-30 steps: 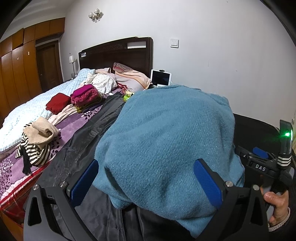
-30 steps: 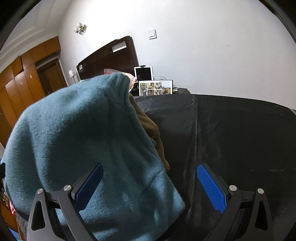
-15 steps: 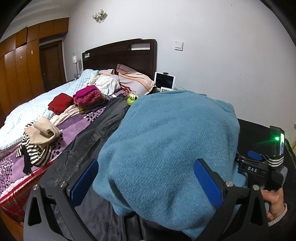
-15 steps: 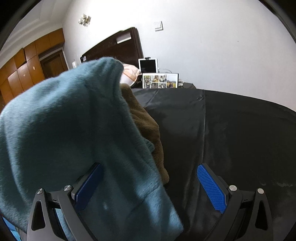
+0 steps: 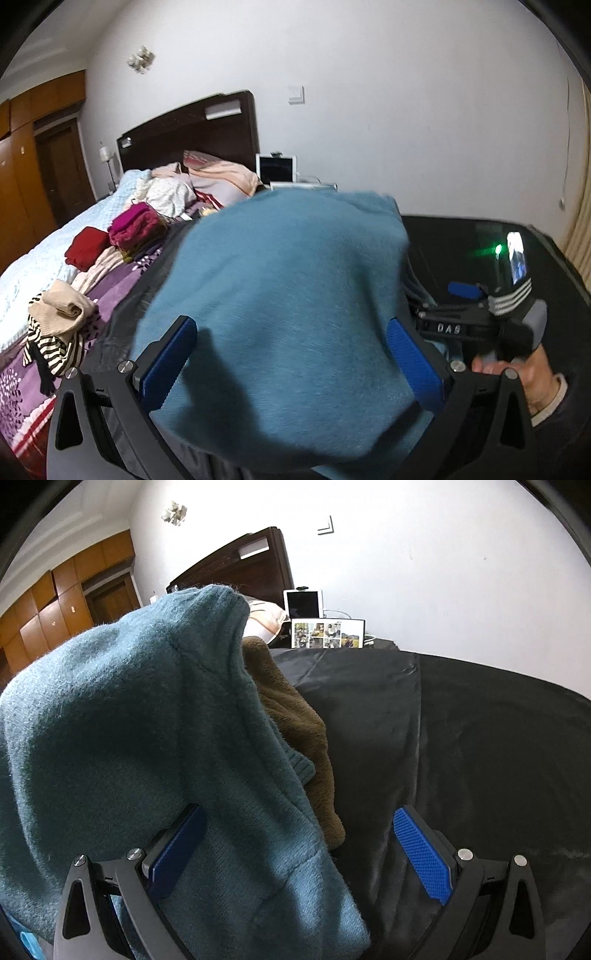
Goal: Fold clothes
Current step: 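Position both grippers over the teal sweater lying on the black sheet, then close the right gripper on the teal sweater's edge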
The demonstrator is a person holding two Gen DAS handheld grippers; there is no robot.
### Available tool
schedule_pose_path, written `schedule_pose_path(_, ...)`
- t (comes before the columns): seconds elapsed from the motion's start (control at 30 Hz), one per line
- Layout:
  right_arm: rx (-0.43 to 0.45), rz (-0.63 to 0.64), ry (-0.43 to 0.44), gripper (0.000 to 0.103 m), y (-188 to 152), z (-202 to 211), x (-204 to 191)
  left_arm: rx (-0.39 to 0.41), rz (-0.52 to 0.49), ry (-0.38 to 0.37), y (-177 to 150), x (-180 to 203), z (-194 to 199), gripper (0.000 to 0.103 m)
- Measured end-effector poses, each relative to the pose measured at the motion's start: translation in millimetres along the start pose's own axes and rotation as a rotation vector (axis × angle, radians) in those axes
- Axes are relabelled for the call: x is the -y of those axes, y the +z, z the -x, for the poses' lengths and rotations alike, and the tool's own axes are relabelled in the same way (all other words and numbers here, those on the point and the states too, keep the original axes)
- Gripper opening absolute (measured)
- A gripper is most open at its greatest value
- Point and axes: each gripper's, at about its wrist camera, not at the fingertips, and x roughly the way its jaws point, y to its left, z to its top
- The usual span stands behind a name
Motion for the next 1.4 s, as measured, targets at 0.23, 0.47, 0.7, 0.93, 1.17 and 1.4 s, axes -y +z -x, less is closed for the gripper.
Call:
schedule_pose_path(0.23,0.001,0.002,0.042,0.103,-0.1,-3.0,1.9,-0.007,0.024,0.043,-11.5,-11.7,-37.0,0.103)
schedule_pose_path(0.47,-0.004,0.025,0.064,0.103,3.5,-8.3,0.4,0.037,0.011,0.089,-12.4,-27.2,-58.0,0.103)
schedule_pose_path(0.7,-0.024,-0.019,0.184,0.103,4.5,-10.0,3.8,0.042,0.043,0.09,-4.4,-57.4,-74.3,0.103)
schedule_pose_path(0.93,-0.039,-0.029,0.302,0.103,9.5,-18.3,-0.1,0.063,0.042,0.064,-10.4,-62.5,-73.3,0.103)
schedule_pose_path(1.17,-0.085,-0.066,0.454,0.067,11.3,-31.1,2.2,0.058,0.049,0.033,-11.4,-65.8,-69.1,0.103)
schedule_pose_path(1.4,-0.049,-0.084,0.553,0.023,9.7,-13.2,3.6,0.058,0.046,0.019,-13.3,-64.9,-64.7,0.103)
